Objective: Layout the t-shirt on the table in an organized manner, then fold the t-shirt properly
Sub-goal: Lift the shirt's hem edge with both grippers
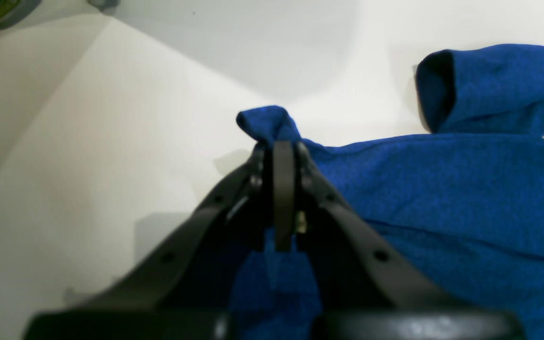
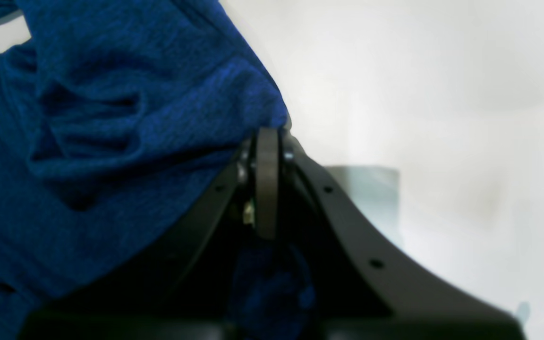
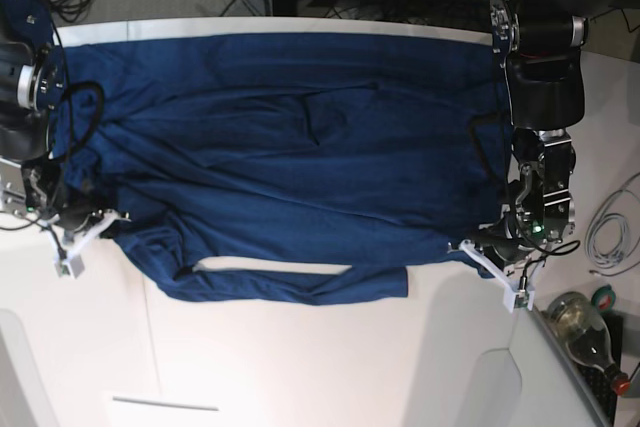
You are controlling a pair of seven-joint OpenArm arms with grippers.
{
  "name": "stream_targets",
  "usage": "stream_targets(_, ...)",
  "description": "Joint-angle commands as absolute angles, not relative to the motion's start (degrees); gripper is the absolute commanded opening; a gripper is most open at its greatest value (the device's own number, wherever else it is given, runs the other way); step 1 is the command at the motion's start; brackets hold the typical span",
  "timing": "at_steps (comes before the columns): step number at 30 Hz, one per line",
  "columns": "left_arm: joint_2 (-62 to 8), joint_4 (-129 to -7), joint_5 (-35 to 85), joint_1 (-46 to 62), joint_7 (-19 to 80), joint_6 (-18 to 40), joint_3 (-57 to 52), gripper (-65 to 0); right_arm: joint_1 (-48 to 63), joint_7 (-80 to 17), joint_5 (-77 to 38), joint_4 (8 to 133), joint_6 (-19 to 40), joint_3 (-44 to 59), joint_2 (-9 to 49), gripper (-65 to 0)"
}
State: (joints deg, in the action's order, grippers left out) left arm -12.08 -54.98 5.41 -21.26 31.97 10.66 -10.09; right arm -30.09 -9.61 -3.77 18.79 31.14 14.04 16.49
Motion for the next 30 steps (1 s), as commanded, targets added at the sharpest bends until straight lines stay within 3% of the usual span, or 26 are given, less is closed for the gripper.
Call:
stream_targets(1,-12.7,-55.87,5.58,-22.81,30.73,10.51,-10.24,-65.0,-31.52,-8.92,-3.82,21.23,31.87,13.93,17.45,-64.5)
stream_targets(14,-12.62,-56.48,5.76,-23.08,30.99,10.51,-10.77,-65.0,-28.62,-16.75,-3.74,39.08,32.04,13.85,17.54,-64.8)
stream_targets(22,-12.7,-57.54,6.02,-23.34,30.99,10.51,-11.03,-65.0,-29.23,-16.31,-3.74,39.87,32.04,6.02,18.86,-64.8)
stream_targets(30,-13.32,-64.66,6.11,-21.93,31.08,10.33,-11.03,-65.0,-29.14,-16.22,-3.74,39.96,31.69,6.11,20.88,-64.8)
